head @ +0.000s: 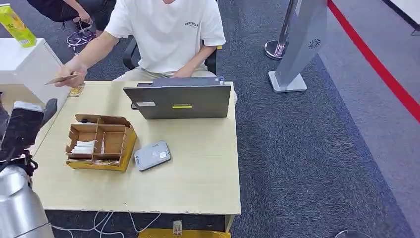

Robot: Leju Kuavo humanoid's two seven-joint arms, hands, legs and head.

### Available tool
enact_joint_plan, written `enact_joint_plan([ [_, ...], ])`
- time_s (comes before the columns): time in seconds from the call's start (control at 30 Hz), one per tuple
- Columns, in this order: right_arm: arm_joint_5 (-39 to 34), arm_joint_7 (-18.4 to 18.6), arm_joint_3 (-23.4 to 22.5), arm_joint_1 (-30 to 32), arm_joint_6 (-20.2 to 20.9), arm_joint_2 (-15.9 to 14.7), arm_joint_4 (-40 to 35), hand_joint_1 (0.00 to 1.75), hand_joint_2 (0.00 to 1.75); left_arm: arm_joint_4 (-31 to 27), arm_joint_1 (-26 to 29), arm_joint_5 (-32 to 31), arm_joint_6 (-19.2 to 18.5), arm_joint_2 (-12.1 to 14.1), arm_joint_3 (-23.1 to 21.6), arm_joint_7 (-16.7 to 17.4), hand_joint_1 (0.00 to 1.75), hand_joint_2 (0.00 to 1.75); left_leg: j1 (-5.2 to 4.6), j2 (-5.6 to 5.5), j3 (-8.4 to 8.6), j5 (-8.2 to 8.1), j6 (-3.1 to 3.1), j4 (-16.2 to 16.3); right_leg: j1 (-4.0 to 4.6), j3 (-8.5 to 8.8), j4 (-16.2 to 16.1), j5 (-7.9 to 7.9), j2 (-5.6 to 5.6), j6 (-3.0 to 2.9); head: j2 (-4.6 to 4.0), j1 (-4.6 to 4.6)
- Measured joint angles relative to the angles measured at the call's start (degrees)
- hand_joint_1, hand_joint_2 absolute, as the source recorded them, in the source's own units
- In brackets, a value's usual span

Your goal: Pass the card to the sensor for recognition and then transmit it.

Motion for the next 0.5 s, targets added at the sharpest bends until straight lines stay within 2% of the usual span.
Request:
enact_joint_plan([
  [0.5,1.2,-0.4,0.0,-0.2,2.7,-0.7,0.0,0.00,0.00,18.8,-10.9,-18.6,4.6,8.1,-9.5,10.8,0.00,1.75,0.00,0.10,-0.03,0.04,-0.01,0.0,0.00,-0.05,0.0,0.06,0.10,0.02,0.00,-0.02],
])
